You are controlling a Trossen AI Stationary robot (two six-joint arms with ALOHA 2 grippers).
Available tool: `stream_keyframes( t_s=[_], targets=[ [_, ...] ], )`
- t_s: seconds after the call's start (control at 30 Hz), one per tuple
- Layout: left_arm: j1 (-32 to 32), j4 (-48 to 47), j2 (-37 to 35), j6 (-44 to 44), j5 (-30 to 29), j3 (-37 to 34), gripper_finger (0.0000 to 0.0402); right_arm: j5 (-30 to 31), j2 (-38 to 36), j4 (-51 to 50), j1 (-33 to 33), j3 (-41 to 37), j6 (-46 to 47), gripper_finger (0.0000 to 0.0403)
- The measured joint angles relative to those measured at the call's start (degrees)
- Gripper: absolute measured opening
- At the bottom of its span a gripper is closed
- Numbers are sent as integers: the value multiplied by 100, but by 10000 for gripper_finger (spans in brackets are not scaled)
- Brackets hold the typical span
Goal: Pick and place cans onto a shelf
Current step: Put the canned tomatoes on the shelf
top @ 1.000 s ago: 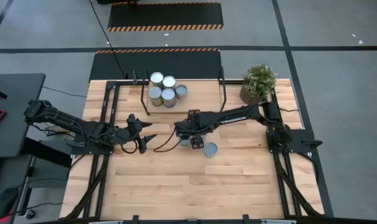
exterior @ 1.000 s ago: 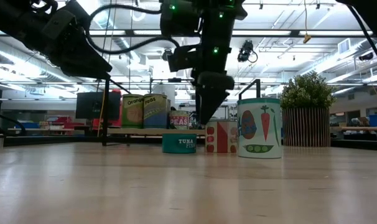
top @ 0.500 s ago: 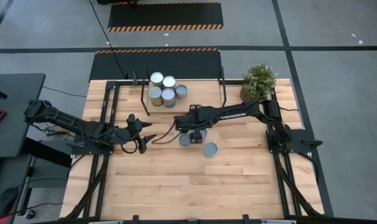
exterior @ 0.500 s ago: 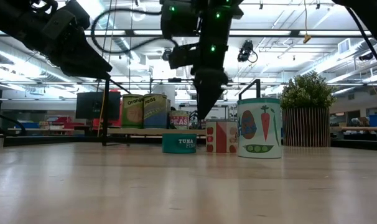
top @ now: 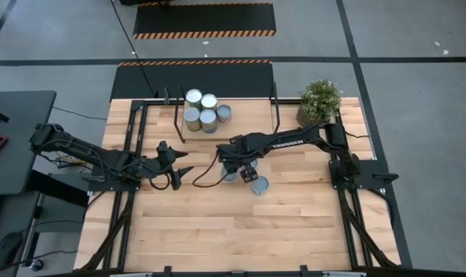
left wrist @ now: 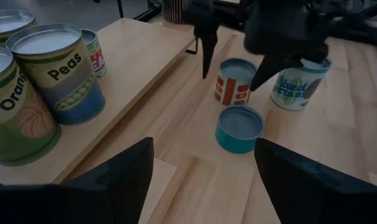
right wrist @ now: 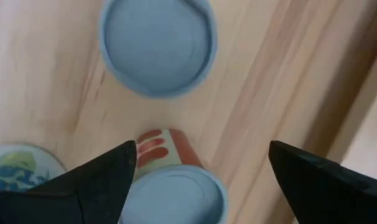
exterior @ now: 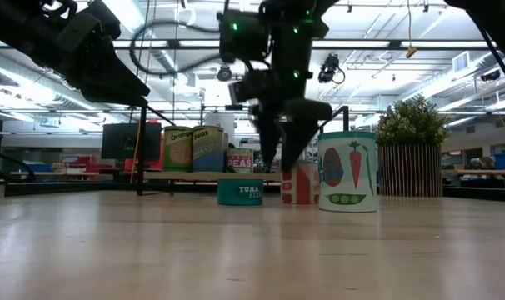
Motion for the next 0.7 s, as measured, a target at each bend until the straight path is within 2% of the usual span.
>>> stream_keyframes(
  t_s=[0.23,0.5,0.7],
  targets=[
    [1,-1,0,-2,0,0,283,-67,4,-13,-56,-338,49,373],
    [1,-1,0,-3,2,0,283,-86,4,-349,-45,-371,41,373],
    [0,-1,0,-3,2,0,283,42,4,-619,-32,-371,-515,373]
  ],
)
